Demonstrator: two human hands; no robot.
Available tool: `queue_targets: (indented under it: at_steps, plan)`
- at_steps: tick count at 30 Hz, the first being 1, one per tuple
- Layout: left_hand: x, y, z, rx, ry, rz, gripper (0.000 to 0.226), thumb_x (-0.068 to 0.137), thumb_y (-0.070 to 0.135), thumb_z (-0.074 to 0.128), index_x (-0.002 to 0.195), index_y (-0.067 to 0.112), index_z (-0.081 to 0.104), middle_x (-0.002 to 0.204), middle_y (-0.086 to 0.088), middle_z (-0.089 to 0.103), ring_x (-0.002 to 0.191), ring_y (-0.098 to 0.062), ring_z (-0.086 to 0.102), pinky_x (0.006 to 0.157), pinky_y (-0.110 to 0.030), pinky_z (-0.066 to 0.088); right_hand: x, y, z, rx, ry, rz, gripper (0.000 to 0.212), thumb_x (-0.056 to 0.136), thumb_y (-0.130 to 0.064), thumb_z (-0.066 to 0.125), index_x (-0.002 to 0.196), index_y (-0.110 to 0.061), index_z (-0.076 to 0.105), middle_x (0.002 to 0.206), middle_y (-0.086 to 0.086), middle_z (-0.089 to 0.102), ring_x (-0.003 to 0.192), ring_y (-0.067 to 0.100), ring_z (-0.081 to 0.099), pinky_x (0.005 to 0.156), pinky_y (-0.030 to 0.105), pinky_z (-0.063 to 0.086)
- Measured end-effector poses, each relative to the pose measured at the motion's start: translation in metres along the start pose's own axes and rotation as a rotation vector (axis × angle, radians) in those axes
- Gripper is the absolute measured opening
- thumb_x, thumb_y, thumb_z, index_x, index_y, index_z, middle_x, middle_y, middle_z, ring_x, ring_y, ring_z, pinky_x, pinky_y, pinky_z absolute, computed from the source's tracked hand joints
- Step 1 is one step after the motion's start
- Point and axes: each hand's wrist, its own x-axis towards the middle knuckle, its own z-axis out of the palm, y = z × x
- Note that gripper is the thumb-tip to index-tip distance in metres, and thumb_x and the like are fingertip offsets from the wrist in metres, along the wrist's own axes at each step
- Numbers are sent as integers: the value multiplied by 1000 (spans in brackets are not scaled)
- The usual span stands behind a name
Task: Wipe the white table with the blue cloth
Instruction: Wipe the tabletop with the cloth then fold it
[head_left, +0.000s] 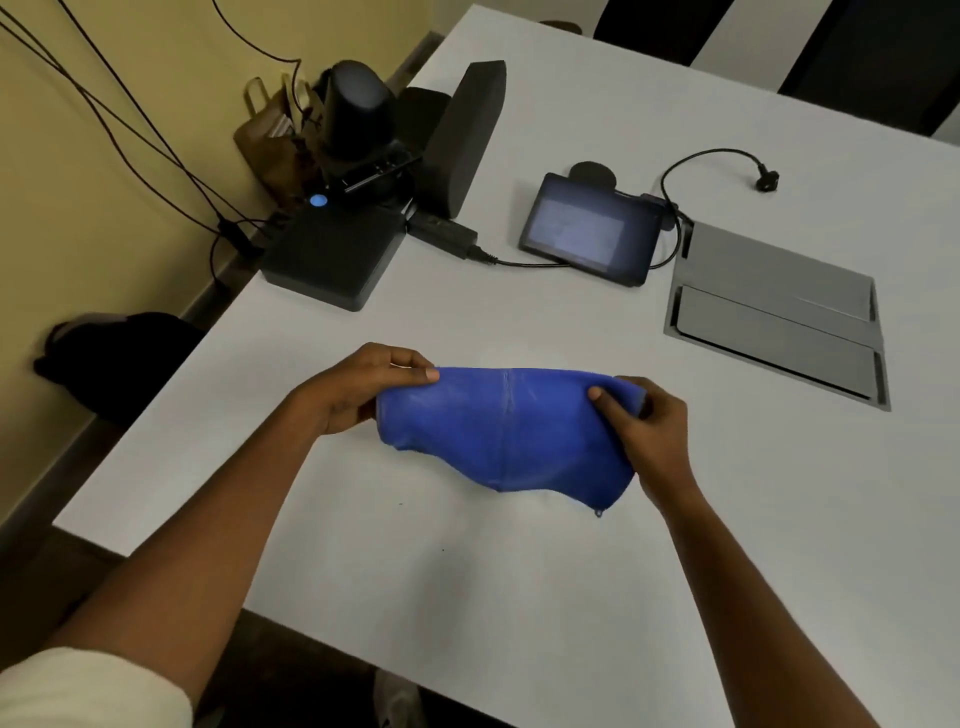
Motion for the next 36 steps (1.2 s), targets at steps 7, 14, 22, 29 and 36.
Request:
queue_targets:
  at_steps: [7,14,22,29,36]
  plan:
    - [60,-28,39,-21,388,-79,40,75,45,86,104,19,75,106,-4,77,100,-23,72,81,-38,63,38,58,12,-254,101,175,37,90,-37,70,81,-2,61,74,21,65,65,28,59,62,40,50]
    - [68,-66,60,387,512,-91,30,87,33,77,101,7,71,98,-12,75,96,-32,69,83,-37,54,12,85,16,-341,-27,139,50,87,-35,78,124,-9,57,103,-5,64,85,15,62,64,9,42]
    - [62,-75,79,556,626,181,41,106,44,42,134,17,54,91,-6,71,82,-26,67,72,-32,51,11,87,20,-410,-45,85,49,97,-32,65,138,-12,47,118,3,69,100,27,69,75,22,50]
    - [70,-88,91,732,634,81,51,106,49,34,146,18,41,106,-13,75,91,-31,73,78,-42,62,14,97,19,-368,86,198,46,99,-22,60,140,-7,44,122,15,67,106,36,67,83,37,52]
    - [70,-81,93,568,722,236,41,98,45,60,124,13,62,109,-6,72,98,-25,69,81,-35,58,14,68,31,-237,178,140,33,95,-14,65,127,-9,57,89,-5,63,82,15,66,70,12,50]
